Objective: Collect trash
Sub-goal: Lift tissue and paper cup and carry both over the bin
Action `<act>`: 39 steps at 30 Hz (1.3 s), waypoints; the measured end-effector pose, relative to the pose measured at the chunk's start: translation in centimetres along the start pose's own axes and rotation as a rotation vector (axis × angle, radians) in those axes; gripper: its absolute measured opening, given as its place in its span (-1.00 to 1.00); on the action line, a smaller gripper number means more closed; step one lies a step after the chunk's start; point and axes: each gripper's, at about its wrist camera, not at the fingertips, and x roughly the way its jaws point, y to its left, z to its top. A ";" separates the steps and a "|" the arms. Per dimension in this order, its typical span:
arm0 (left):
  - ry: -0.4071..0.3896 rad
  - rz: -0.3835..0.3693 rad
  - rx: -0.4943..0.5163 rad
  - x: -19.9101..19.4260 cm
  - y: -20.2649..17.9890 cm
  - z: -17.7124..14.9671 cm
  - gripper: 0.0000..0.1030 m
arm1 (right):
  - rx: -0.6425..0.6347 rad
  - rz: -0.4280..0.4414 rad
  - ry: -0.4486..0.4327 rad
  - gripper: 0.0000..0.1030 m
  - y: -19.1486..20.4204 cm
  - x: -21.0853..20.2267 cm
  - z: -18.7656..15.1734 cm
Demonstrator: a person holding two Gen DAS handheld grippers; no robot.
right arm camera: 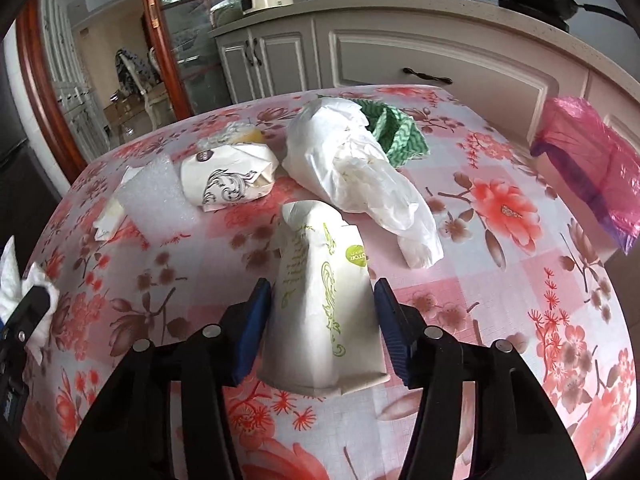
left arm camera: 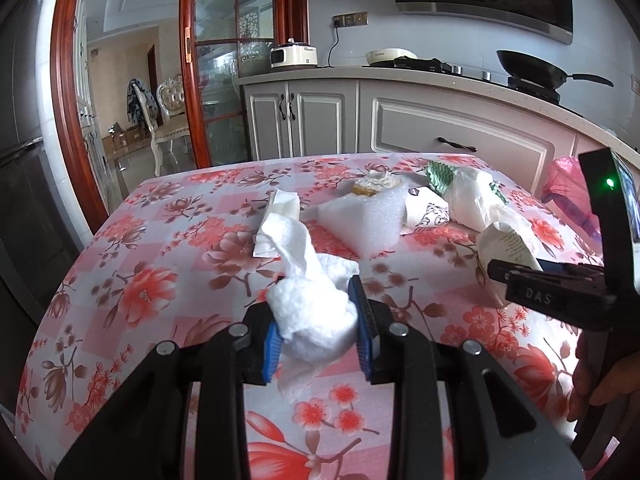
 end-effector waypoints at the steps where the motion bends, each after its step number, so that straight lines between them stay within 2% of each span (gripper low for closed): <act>1: 0.001 0.000 -0.003 0.0 0.0 0.0 -0.42 | -0.003 0.007 -0.003 -0.06 0.0 -0.2 -0.1; 10: -0.005 -0.007 -0.008 -0.7 -0.5 0.1 -0.42 | -0.064 0.104 -0.062 -0.09 1.5 -4.2 -1.4; 16: -0.036 0.002 -0.010 -1.7 -0.8 0.5 -0.42 | -0.075 0.113 -0.114 -0.09 1.4 -6.7 -2.5; 22: -0.068 -0.025 0.007 -2.9 -2.0 0.9 -0.42 | -0.061 0.093 -0.183 -0.09 -0.3 -8.8 -2.6; 27: -0.118 -0.071 0.040 -4.0 -4.3 1.7 -0.42 | -0.052 0.070 -0.281 -0.09 -1.5 -11.2 -2.5; 31: -0.168 -0.115 0.073 -4.7 -6.7 2.6 -0.42 | -0.031 0.025 -0.362 -0.09 -2.9 -12.9 -2.2; 39: -0.232 -0.199 0.133 -4.5 -11.6 5.3 -0.42 | 0.045 -0.068 -0.435 -0.09 -7.5 -14.2 -1.2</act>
